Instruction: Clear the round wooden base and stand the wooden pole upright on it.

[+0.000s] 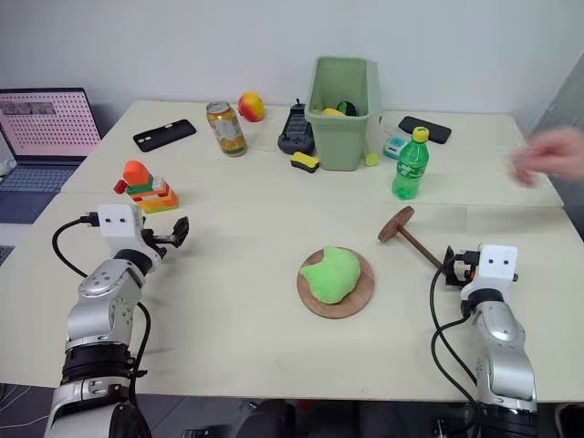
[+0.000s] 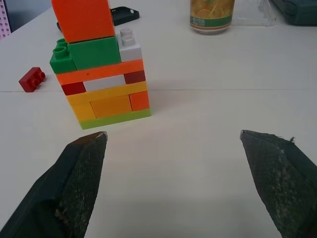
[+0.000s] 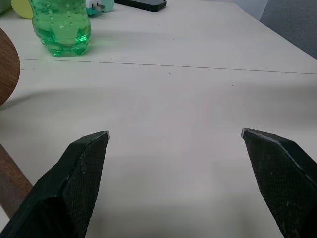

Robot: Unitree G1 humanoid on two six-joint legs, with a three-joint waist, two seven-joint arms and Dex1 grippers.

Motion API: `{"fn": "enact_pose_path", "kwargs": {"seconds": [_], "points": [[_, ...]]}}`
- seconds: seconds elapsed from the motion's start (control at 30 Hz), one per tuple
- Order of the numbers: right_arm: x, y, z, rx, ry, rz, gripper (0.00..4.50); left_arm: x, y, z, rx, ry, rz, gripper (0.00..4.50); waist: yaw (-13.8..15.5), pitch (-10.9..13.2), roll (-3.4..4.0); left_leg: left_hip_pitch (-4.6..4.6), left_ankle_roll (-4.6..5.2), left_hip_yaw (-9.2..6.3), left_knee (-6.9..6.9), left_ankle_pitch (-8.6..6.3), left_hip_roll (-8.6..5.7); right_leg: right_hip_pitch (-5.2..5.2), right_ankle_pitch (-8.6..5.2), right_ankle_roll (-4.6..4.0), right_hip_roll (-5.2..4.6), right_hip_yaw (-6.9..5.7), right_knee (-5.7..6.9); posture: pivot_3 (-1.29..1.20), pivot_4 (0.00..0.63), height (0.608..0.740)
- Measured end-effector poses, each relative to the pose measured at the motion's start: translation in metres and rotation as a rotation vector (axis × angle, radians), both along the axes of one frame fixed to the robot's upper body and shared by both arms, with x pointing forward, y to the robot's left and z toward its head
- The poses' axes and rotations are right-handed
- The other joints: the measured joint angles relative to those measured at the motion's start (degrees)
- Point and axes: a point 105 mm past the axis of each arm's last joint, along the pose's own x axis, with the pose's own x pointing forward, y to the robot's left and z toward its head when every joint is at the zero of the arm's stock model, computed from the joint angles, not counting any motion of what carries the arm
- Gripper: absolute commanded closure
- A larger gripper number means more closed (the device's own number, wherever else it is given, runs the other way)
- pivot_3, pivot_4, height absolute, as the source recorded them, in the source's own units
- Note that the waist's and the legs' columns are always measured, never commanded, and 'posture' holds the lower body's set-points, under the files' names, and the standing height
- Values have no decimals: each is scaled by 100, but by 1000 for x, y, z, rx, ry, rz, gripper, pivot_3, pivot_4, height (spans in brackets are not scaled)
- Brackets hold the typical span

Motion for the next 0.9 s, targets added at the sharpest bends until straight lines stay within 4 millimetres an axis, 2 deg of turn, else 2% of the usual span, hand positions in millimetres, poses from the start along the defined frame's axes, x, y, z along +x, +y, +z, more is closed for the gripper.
{"fn": "enact_pose_path", "kwargs": {"seconds": [0.53,0.73,0.9], "points": [[0,0,0,0,-1,1,0,-2,5,2,-23,1,-3,32,-1,0,0,0,0,0,0,0,0,0,0,0,0,0,0,0,150,740],[0,0,1,-1,-1,2,0,-8,14,-1,-22,9,17,32,-1,0,0,0,0,-1,0,0,1,0,0,0,0,0,0,0,150,740],[0,0,1,-5,-2,4,0,-9,12,-2,-26,12,-1,32,-1,0,0,0,0,0,0,0,1,0,0,0,0,0,0,0,150,740]]}}
